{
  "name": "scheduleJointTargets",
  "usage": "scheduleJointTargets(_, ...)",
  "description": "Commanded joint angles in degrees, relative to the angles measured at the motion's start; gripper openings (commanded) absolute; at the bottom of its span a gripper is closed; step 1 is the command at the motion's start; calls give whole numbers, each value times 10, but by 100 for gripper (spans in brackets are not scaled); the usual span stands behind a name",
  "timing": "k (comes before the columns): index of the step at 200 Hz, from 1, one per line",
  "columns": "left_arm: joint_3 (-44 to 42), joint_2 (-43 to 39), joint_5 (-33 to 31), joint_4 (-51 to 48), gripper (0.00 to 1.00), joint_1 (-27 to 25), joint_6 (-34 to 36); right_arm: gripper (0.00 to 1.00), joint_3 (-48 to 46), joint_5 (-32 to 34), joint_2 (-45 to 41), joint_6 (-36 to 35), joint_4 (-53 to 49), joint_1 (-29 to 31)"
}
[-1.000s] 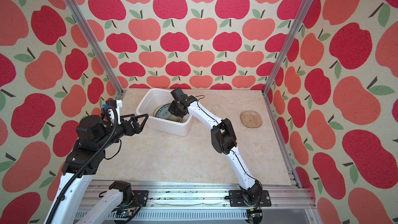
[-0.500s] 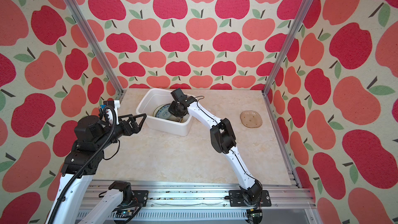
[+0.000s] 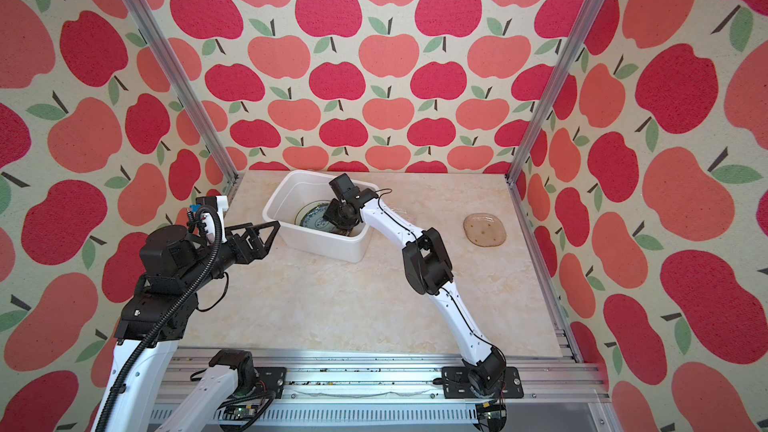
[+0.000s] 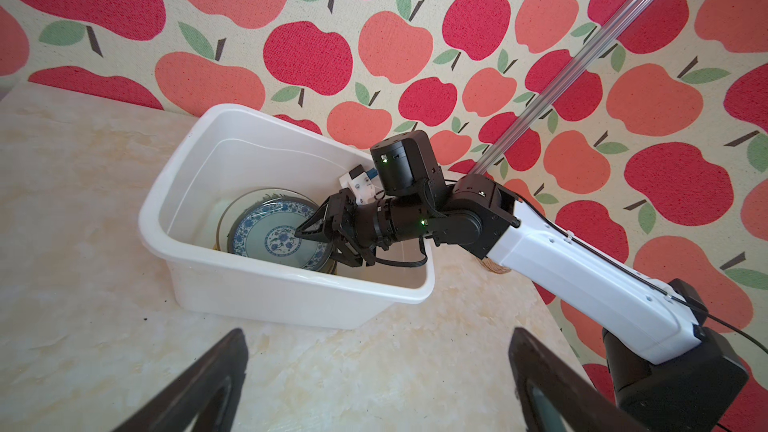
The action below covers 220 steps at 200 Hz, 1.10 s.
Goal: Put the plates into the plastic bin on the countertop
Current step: 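Lower the blue plate onto the stack with the right gripper while the left withdraws, then open and raise the right gripper, move it toward the clear glass plate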
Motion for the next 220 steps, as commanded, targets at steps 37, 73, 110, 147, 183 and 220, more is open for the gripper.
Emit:
scheduleJointTargets(37,4,-5,20,-7,99,10,10,74,30,1,-6,-75,-43,1)
scheduleJointTargets(73,9,-2,23,-6,99,12,4,90,58,28,-10,-121,-103,2)
scheduleJointTargets(110,10,-3,24,-7,99,12,1,96,76,46,-22,-157,-125,2)
scheduleJointTargets(147,17,-1,26,-11,99,14,1,96,89,55,-42,-184,-119,2)
scheduleJointTargets(183,22,1,27,-12,99,14,-2,96,102,53,-60,-207,-105,2)
scheduleJointTargets(220,26,1,30,-13,99,14,-8,95,119,39,-68,-217,-103,3)
